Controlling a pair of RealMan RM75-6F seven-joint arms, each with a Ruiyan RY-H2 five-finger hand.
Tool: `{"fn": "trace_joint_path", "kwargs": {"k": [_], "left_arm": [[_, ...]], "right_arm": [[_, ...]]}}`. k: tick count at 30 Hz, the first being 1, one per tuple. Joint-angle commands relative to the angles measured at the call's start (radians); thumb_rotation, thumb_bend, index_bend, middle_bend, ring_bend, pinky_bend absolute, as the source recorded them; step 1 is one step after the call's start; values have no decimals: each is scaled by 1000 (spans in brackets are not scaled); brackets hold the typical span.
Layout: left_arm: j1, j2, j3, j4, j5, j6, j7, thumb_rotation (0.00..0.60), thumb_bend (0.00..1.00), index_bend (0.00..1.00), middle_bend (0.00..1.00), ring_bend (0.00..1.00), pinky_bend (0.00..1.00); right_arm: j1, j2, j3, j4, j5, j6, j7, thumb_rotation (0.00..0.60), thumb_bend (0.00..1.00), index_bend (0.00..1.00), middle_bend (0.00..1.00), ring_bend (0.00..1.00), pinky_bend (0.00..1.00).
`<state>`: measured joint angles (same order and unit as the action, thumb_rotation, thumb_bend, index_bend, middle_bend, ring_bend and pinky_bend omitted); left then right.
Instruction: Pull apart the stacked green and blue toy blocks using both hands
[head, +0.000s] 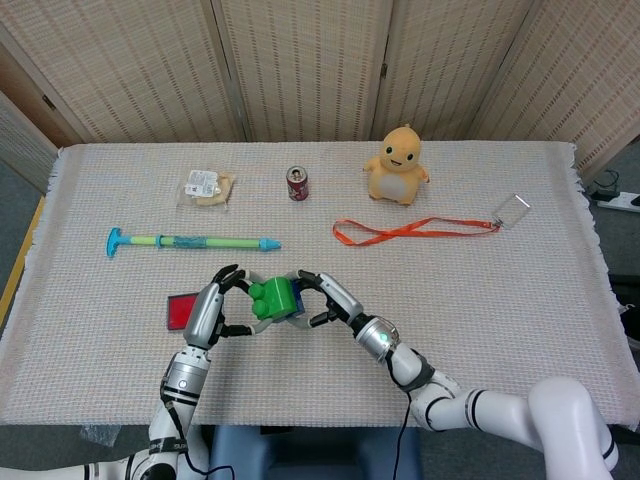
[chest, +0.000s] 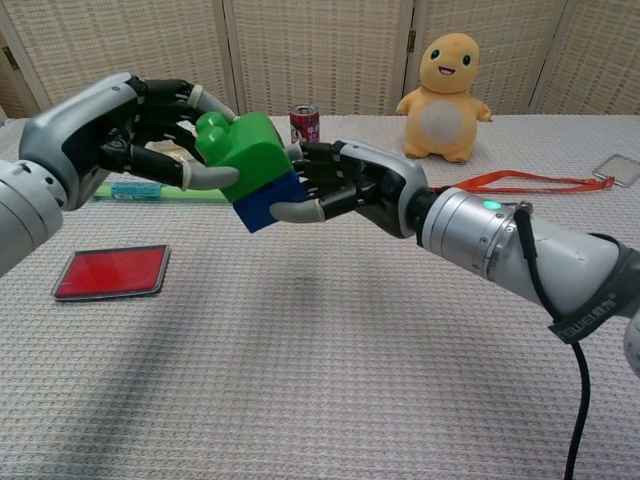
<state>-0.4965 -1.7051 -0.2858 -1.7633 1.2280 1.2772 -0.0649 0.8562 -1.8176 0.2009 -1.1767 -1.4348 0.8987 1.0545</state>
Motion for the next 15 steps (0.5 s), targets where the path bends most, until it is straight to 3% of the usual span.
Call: {"fn": "trace_joint_path", "kwargs": {"k": [1, 15], "left_arm": [[-1, 2, -3, -3, 5, 2, -4, 600, 461, 735, 868, 473, 152], [-3, 16, -11, -1, 27, 12, -23, 600, 461, 735, 868, 473, 151]], "right_arm": [[-5, -4, -2, 4, 5, 0, -20, 600, 328, 660, 428, 367, 282], [-43, 6, -17, 19, -2, 37, -104, 600, 329, 663, 429, 369, 286]]}}
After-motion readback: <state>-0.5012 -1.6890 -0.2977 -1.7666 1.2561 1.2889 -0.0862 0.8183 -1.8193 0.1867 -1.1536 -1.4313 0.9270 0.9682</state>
